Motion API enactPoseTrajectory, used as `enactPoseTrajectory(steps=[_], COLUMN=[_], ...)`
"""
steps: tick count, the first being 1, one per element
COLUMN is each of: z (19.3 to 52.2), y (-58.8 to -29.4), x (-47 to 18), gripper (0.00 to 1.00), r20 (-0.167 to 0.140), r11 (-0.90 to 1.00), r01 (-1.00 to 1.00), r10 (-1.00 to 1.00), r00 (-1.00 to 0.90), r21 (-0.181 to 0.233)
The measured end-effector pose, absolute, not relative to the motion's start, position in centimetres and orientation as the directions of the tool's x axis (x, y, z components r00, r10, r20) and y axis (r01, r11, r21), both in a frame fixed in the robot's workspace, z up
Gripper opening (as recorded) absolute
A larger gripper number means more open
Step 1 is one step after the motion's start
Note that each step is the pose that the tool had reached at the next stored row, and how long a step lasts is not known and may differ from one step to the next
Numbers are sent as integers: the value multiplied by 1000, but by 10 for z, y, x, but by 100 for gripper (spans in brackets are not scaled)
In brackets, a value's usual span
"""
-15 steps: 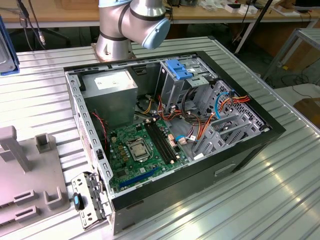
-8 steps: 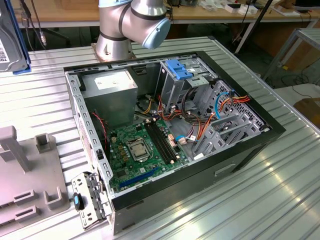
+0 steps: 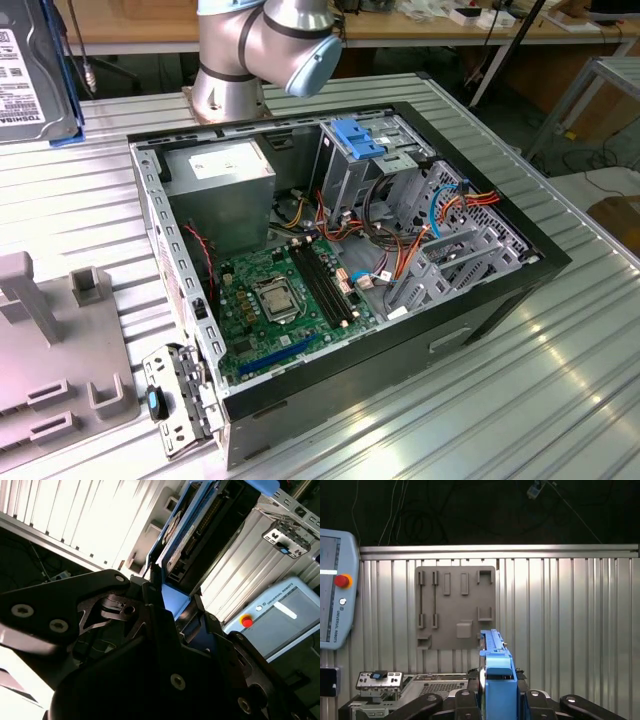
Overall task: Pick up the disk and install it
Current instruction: 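Pick up the disk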
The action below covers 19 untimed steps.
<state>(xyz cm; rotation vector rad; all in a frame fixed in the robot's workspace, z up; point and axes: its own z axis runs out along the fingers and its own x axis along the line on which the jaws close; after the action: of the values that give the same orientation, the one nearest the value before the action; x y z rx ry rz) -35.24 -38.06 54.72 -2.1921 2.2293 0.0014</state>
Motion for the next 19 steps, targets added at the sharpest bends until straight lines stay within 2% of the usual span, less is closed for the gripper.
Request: enactPoseTrajectory(steps=[19], z=[545], y=[-381], x=[-303], gripper=[37], r20=[-11], r11=[17], r01=[-1000], r10=[-1000], r00=[-17], r21=[-10])
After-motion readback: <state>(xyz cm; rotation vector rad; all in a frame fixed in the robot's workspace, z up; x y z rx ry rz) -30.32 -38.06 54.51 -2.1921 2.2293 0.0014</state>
